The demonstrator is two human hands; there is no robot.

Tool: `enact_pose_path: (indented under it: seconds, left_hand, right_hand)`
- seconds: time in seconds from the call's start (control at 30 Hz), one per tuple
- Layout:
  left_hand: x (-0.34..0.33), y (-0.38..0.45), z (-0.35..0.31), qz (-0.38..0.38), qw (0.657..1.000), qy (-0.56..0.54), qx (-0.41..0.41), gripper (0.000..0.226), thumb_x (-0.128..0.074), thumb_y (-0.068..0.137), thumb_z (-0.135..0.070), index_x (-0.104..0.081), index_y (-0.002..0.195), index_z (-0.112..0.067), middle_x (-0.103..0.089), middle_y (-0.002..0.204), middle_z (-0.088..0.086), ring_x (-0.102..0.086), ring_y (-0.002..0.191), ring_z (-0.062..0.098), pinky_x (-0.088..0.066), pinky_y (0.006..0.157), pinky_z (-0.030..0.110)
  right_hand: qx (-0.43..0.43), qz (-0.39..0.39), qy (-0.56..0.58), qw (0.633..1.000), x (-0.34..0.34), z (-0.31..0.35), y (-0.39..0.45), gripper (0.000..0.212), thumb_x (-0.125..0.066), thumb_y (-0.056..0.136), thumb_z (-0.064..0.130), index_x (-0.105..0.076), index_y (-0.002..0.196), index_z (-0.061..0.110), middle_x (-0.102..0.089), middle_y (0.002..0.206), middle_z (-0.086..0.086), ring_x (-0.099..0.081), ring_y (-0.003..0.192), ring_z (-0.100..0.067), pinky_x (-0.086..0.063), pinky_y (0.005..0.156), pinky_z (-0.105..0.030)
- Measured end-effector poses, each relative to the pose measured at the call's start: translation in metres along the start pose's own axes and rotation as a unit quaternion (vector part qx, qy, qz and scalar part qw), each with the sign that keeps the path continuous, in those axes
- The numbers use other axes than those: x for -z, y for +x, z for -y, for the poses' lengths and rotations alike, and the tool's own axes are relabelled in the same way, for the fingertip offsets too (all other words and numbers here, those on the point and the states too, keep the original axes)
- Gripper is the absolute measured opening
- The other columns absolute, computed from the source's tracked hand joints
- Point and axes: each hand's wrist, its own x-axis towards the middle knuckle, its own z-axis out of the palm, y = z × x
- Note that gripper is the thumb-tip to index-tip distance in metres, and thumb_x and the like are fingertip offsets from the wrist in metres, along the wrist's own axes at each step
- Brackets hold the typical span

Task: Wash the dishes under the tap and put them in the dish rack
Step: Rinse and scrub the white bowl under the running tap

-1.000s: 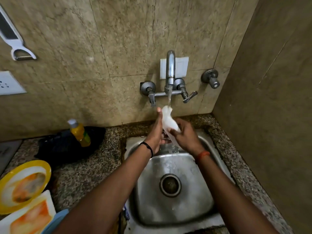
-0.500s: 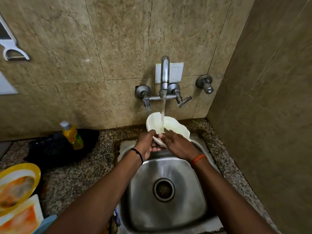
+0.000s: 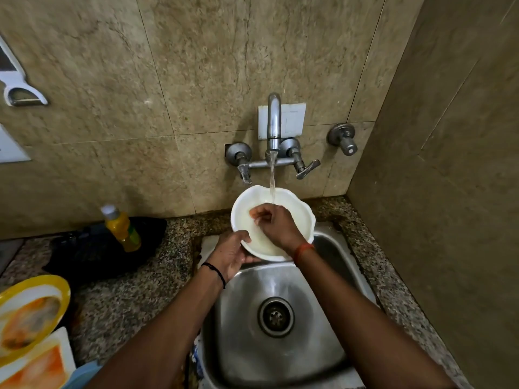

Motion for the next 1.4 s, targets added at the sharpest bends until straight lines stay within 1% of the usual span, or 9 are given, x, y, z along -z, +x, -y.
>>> enact_pose_path:
  seconds: [0.23, 0.37, 0.47, 0.7, 0.8, 0.93, 1.07, 1.23, 1.4]
  left_hand:
    - [0.005, 0.003, 0.011, 0.005, 0.999, 0.041, 0.021, 0.032, -0.041, 0.083, 0.003, -0.058, 0.109, -0.005, -0.07, 0.095, 0.016, -0.066, 0.088, 0.034, -0.057, 0.073, 0.053]
    - [0.004, 0.004, 0.018, -0.005, 0.999, 0.034, 0.022, 0.036, -0.042, 0.084, 0.003, -0.052, 0.118, -0.004, -0.065, 0.11, 0.02, -0.063, 0.098, 0.039, -0.052, 0.083, 0.058]
    - [0.003, 0.009, 0.017, -0.017, 0.999, 0.037, 0.023, 0.037, -0.043, 0.085, 0.003, -0.052, 0.121, -0.001, -0.062, 0.115, 0.024, -0.06, 0.106, 0.043, -0.048, 0.087, 0.062]
    - [-0.001, 0.006, 0.017, -0.024, 0.999, 0.034, 0.02, 0.041, -0.044, 0.082, 0.005, -0.051, 0.122, -0.002, -0.063, 0.114, 0.022, -0.062, 0.102, 0.044, -0.051, 0.083, 0.062]
    - [-0.003, 0.006, 0.012, -0.021, 0.999, 0.04, 0.019, 0.045, -0.045, 0.079, 0.005, -0.051, 0.123, -0.001, -0.062, 0.12, 0.025, -0.06, 0.105, 0.048, -0.05, 0.083, 0.064]
    - [-0.006, 0.005, 0.009, -0.016, 0.998, 0.057, 0.02, 0.043, -0.043, 0.08, 0.005, -0.052, 0.122, 0.003, -0.066, 0.104, 0.026, -0.066, 0.088, 0.042, -0.049, 0.086, 0.064]
    - [-0.01, 0.001, 0.014, -0.015, 0.998, 0.062, 0.018, 0.027, -0.042, 0.089, -0.001, -0.057, 0.112, -0.001, -0.07, 0.094, 0.02, -0.068, 0.086, 0.036, -0.051, 0.085, 0.059]
    - [-0.002, 0.003, 0.01, -0.05, 0.997, 0.055, 0.029, 0.034, -0.044, 0.086, 0.001, -0.049, 0.119, -0.003, -0.065, 0.104, 0.02, -0.063, 0.094, 0.043, -0.055, 0.077, 0.059]
    - [-0.008, 0.008, -0.002, -0.081, 0.988, 0.135, 0.005, 0.027, -0.048, 0.089, -0.005, -0.05, 0.115, -0.008, -0.065, 0.093, 0.015, -0.067, 0.075, 0.033, -0.056, 0.048, 0.039]
  right_hand:
    - [-0.329, 0.192, 0.329, 0.864, 0.014, -0.013, 0.013, 0.032, -0.045, 0.099, 0.018, -0.067, 0.099, -0.004, -0.074, 0.088, -0.02, -0.074, 0.08, -0.027, -0.062, 0.067, -0.035]
    - [-0.283, -0.009, 0.315, 0.906, 0.017, -0.019, 0.025, 0.032, -0.037, 0.095, 0.007, -0.063, 0.105, -0.007, -0.07, 0.088, -0.019, -0.069, 0.076, -0.028, -0.059, 0.076, -0.039]
    - [-0.311, 0.061, 0.394, 0.863, 0.01, -0.02, 0.014, 0.029, -0.04, 0.095, 0.006, -0.066, 0.099, -0.007, -0.071, 0.085, -0.019, -0.071, 0.072, -0.028, -0.06, 0.078, -0.04]
    - [-0.245, 0.008, 0.061, 0.967, 0.03, -0.016, 0.015, 0.028, -0.046, 0.093, 0.018, -0.063, 0.079, 0.001, -0.067, 0.068, -0.014, -0.064, 0.053, -0.022, -0.053, 0.053, -0.028]
    - [-0.162, 0.149, -0.181, 0.959, 0.03, -0.014, 0.002, 0.028, -0.051, 0.084, 0.018, -0.065, 0.061, 0.01, -0.065, 0.05, -0.003, -0.058, 0.041, -0.016, -0.049, 0.047, -0.022]
    - [-0.257, 0.263, 0.003, 0.93, 0.026, -0.008, -0.006, 0.03, -0.046, 0.093, 0.016, -0.067, 0.073, 0.007, -0.066, 0.051, 0.0, -0.056, 0.037, -0.009, -0.046, 0.039, -0.016]
    - [-0.334, 0.184, 0.294, 0.877, 0.025, -0.014, 0.0, 0.029, -0.041, 0.097, 0.01, -0.067, 0.089, -0.002, -0.074, 0.077, -0.018, -0.073, 0.066, -0.025, -0.061, 0.059, -0.031]
    - [-0.164, -0.131, 0.11, 0.972, 0.034, -0.029, 0.007, 0.023, -0.051, 0.091, 0.002, -0.057, 0.113, 0.004, -0.066, 0.106, -0.02, -0.065, 0.091, -0.032, -0.056, 0.083, -0.042]
    - [-0.136, -0.214, 0.21, 0.944, 0.065, -0.014, 0.021, 0.051, -0.055, 0.092, 0.013, -0.038, 0.14, 0.01, -0.059, 0.125, -0.013, -0.058, 0.113, -0.03, -0.047, 0.102, -0.048]
